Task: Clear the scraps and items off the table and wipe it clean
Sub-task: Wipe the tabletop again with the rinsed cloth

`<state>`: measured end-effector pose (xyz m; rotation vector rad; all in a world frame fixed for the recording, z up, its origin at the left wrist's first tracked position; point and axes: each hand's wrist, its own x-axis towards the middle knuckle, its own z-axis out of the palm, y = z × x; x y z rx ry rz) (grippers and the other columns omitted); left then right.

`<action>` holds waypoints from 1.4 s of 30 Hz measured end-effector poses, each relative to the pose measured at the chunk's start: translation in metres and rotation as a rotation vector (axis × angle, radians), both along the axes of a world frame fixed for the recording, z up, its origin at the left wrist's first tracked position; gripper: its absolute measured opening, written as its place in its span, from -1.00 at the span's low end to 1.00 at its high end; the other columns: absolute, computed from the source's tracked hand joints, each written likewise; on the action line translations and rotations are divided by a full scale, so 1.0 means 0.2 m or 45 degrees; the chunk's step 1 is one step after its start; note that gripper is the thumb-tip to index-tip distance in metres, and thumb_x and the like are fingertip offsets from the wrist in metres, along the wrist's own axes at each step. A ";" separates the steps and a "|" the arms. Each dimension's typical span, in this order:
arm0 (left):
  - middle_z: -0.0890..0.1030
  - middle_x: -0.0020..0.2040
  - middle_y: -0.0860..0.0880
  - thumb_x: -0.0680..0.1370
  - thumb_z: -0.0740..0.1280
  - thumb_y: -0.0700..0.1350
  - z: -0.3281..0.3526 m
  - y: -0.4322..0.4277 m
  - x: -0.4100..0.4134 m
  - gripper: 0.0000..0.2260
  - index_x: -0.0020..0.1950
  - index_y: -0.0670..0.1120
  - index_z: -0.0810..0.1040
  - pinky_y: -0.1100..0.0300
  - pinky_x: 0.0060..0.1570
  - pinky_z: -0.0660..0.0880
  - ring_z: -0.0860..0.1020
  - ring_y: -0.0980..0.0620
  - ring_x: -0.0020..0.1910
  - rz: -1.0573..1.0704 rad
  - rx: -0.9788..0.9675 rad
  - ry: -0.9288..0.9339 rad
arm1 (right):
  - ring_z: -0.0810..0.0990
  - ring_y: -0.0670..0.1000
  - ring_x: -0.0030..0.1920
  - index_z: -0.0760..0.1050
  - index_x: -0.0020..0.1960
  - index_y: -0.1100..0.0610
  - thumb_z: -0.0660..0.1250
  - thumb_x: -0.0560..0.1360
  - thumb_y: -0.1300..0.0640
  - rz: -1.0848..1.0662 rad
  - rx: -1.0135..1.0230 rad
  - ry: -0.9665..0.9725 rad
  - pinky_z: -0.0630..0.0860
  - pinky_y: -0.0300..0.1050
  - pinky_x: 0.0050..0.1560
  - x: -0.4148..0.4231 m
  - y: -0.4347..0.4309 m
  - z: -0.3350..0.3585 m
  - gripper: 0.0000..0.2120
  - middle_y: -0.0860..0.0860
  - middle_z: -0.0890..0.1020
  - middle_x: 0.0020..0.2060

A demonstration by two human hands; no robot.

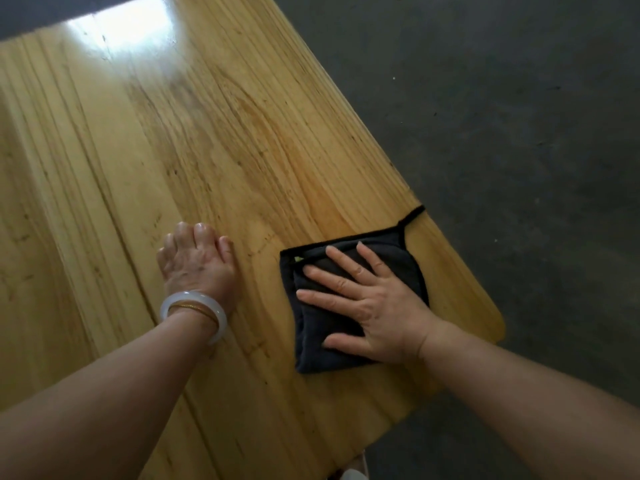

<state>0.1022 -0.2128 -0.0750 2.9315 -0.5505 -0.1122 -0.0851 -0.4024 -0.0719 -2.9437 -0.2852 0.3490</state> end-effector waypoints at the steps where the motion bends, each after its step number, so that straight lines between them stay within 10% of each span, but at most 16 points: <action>1: 0.34 0.03 -0.13 0.59 0.05 0.00 0.00 0.00 0.00 -0.77 0.02 -0.12 0.38 -0.04 0.15 0.22 0.29 -0.13 0.04 0.000 0.001 -0.003 | -0.21 0.07 0.60 -0.04 0.60 -0.20 -0.06 0.59 -0.38 -0.015 -0.008 -0.013 -0.16 0.25 0.53 0.02 -0.05 0.00 -0.37 -0.14 -0.01 0.60; 22: 0.35 0.20 -0.22 0.60 0.03 0.00 -0.03 0.00 0.00 -0.70 0.12 -0.18 0.39 -0.09 0.31 0.14 0.27 -0.23 0.23 0.007 -0.025 -0.023 | -0.26 0.02 0.59 -0.08 0.58 -0.24 -0.19 0.52 -0.41 -1.115 -0.046 -0.055 -0.24 0.40 0.48 -0.35 -0.13 -0.03 -0.34 -0.17 -0.09 0.59; 31: 0.31 0.34 -0.25 0.60 0.13 -0.01 -0.02 0.03 0.04 -0.73 0.14 -0.17 0.42 -0.11 0.38 0.09 0.20 -0.26 0.36 0.000 -0.139 0.097 | -0.18 0.13 0.60 -0.03 0.60 -0.17 -0.20 0.54 -0.40 -1.263 -0.088 -0.098 -0.21 0.49 0.43 -0.42 0.22 -0.05 -0.32 -0.08 -0.01 0.60; 42: 0.46 -0.02 -0.23 0.53 0.21 -0.04 0.05 0.45 -0.24 -0.79 -0.06 -0.17 0.49 -0.12 0.08 0.34 0.41 -0.25 0.02 -0.052 -0.416 0.042 | -0.06 0.25 0.59 0.10 0.60 -0.06 -0.15 0.58 -0.36 -0.991 -0.024 -0.058 -0.09 0.59 0.37 -0.35 0.80 -0.01 -0.32 0.02 0.09 0.60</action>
